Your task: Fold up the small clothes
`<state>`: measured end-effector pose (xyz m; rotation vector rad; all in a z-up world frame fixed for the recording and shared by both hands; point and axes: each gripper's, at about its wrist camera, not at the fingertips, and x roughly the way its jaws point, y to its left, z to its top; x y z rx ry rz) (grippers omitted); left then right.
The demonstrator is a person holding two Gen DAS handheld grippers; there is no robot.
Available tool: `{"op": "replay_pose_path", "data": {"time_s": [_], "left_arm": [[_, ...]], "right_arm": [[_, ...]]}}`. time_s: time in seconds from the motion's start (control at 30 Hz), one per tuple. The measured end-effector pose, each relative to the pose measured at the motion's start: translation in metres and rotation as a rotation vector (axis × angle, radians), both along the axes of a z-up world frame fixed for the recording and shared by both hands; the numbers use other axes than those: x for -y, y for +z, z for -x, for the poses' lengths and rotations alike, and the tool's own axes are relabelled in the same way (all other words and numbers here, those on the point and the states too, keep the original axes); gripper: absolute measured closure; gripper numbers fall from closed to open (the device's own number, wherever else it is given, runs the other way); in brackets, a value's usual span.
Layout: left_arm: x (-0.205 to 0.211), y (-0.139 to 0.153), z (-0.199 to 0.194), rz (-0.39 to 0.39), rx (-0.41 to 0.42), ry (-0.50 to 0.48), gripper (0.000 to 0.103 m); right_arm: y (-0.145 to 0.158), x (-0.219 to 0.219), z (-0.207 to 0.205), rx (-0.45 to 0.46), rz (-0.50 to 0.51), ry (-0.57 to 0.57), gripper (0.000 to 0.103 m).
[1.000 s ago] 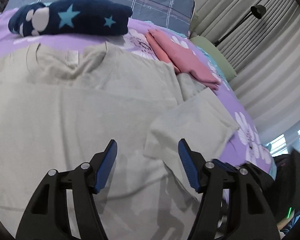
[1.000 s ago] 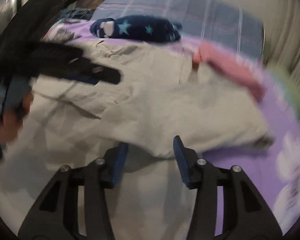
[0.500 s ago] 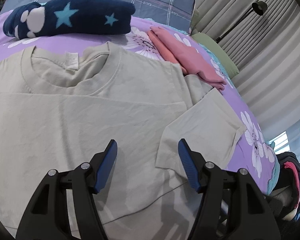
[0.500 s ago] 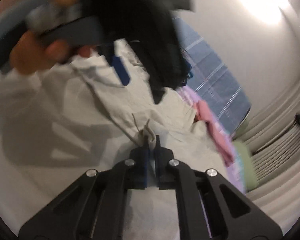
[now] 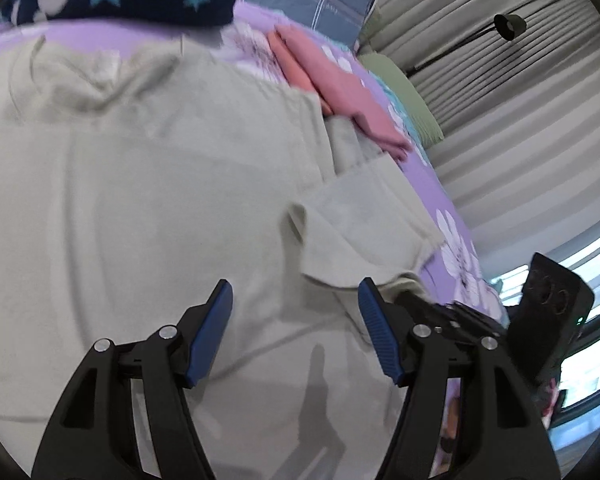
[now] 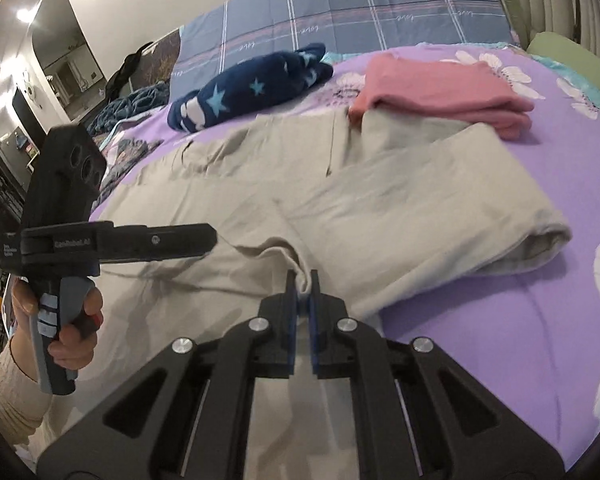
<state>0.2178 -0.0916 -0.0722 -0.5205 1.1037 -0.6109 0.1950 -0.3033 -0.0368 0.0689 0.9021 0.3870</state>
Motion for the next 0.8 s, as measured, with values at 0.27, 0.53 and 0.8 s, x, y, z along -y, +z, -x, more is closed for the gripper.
{"op": "replay_pose_path", "data": {"time_s": [0.27, 0.53, 0.8], "left_arm": [[0.012, 0.0, -0.005, 0.044, 0.001, 0.057, 0.033], [0.036, 0.016, -0.012, -0.021, 0.076, 0.005, 0.101], [-0.005, 0.055, -0.016, -0.045, 0.173, 0.058, 0.101]], "right_arm": [[-0.008, -0.014, 0.015, 0.014, 0.009, 0.039, 0.098], [-0.008, -0.021, 0.02, 0.033, 0.041, 0.059, 0.098], [0.008, -0.051, 0.022, 0.07, 0.053, 0.139, 0.097]]}}
